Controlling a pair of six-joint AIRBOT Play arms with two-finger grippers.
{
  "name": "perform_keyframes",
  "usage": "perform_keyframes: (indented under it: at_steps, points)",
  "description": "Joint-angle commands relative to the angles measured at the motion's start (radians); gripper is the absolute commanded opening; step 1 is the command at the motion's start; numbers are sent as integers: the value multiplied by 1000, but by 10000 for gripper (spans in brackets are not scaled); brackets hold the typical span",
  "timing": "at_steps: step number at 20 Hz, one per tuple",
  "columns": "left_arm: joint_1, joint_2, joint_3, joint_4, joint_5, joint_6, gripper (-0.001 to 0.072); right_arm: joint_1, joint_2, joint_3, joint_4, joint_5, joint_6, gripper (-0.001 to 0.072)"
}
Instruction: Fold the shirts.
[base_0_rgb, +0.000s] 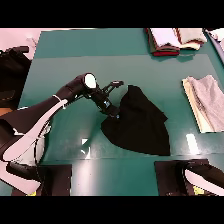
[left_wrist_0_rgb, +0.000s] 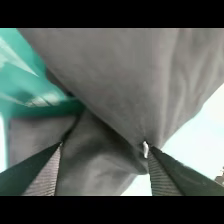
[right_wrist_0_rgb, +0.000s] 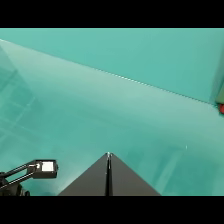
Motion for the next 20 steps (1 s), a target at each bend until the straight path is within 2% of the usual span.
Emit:
perform_keyframes:
  at_steps: [1,4,7,9,12,14,16,18,20]
  points:
    - [-14,-1,0,-32,-32,17,607,1,0,0,0,-3,1,14]
    - [11,32,0,50,-63,26,607,1,0,0,-3,3,0,14]
    - [84,138,-21,220,-90,-48,608,1,0,0,-3,13,0,14]
    - [110,223,-115,227,-71,-55,608,1,0,0,-3,12,0,14]
    - [93,301,-335,181,91,-77,609,1,-1,0,-3,11,0,14]
    - [57,300,-414,111,214,-68,610,1,-1,0,-2,12,0,14]
    - [-13,282,-438,103,326,-58,610,1,-1,-1,-2,11,0,14]
    - [-88,243,-438,105,385,-63,609,1,0,0,0,13,0,14]
    - [-120,203,-438,116,377,-84,606,1,-1,-1,-1,13,0,14]
